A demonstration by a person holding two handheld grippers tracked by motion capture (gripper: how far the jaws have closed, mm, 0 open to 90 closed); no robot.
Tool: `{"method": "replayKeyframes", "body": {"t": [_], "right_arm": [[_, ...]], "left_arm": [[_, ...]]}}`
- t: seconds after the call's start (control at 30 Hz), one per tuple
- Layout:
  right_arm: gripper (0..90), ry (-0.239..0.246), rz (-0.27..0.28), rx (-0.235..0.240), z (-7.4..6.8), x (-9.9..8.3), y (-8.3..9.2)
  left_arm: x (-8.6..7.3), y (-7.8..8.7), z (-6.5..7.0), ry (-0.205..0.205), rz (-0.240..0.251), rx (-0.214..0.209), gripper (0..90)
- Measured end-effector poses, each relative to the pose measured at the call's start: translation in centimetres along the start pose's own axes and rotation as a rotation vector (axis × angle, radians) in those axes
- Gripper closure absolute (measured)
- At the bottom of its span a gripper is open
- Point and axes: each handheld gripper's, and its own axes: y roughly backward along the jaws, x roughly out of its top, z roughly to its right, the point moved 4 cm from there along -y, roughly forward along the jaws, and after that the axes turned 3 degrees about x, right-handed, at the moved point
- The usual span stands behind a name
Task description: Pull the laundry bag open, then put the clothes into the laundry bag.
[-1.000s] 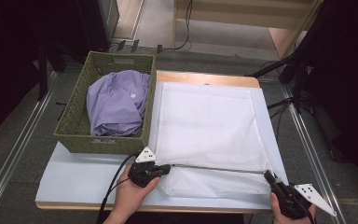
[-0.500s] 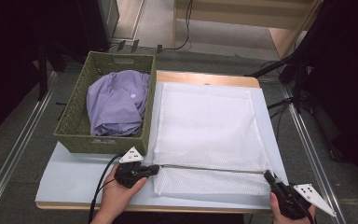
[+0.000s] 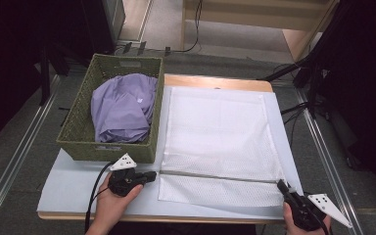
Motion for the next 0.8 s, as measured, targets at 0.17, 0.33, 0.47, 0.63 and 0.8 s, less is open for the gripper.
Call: {"method": "replayKeyframes", "body": {"t": [0.17, 0.33, 0.47, 0.63, 0.8], "right_arm": [[58.3, -0.026, 0.035, -0.067, 1.2, 0.3, 0.6], [52.2, -0.013, 0.051, -0.112, 1.5, 0.7, 0.8], [57.6, 0.042, 0.043, -0.081, 0.1, 0.7, 0.6], [69.3, 0.113, -0.008, 0.016, -2.2, 0.4, -0.2], [70.0, 0.143, -0.021, 0.109, -4.6, 0.1, -0.9]], "left_arm": [[0.3, 1.1, -0.3, 0.008, 0.117, 0.005, 60.8], [0.9, 2.0, 0.6, -0.037, 0.189, 0.027, 60.5], [1.0, 1.6, 1.9, -0.081, 0.179, -0.003, 78.9], [0.8, 0.4, 3.8, -0.128, 0.133, -0.062, 89.0], [0.7, -1.1, 5.4, -0.149, 0.100, -0.092, 86.2]]}}
